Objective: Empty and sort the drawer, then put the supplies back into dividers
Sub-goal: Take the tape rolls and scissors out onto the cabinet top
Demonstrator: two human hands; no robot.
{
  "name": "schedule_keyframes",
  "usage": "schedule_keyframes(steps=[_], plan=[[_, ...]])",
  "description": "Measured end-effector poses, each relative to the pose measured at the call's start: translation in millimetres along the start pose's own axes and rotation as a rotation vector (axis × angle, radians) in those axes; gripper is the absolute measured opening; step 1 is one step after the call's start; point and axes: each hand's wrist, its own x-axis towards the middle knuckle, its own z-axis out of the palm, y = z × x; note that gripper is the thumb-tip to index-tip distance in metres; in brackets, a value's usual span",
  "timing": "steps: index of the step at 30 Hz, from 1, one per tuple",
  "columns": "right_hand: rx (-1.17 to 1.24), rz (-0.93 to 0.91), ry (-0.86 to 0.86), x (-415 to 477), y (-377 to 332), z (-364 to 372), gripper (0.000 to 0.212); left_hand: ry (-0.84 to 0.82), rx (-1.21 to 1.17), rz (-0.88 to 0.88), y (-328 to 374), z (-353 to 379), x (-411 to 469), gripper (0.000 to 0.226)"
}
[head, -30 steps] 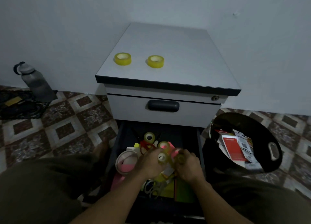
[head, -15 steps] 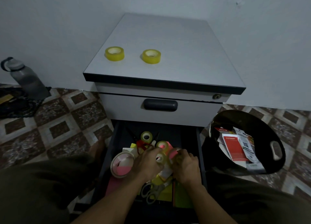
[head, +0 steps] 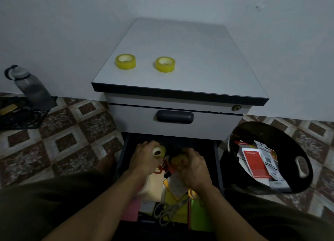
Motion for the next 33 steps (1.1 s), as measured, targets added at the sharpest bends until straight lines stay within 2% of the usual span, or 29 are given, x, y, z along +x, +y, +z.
schedule_keyframes(steps=[7,11,14,16,21,27,30,33], plan=[[-0.060,-0.033,-0.099,21,0,14,0.054,-0.093,0.003,-0.008,-8,9,30,0.051],[-0.074,-0.032,-0.128,26,10,21,0.054,-0.155,-0.091,-0.005,-15,13,37,0.054],[-0.070,-0.032,-0.109,25,12,25,0.048,-0.181,-0.116,-0.009,-20,17,36,0.065],[-0.110,-0.033,-0.131,24,13,26,0.050,-0.173,-0.125,-0.011,-22,19,36,0.071],[-0.131,-0.007,-0.141,23,14,29,0.058,-0.138,-0.131,-0.032,-22,21,35,0.064],[0.006,0.004,-0.091,19,15,33,0.049,-0.107,-0.113,-0.039,-19,23,37,0.063],[0.052,0.019,-0.084,18,17,35,0.051,-0.054,-0.021,-0.038,-14,24,38,0.059],[0.088,0.038,-0.089,17,16,36,0.053,-0.076,-0.064,-0.074,-11,27,37,0.061]])
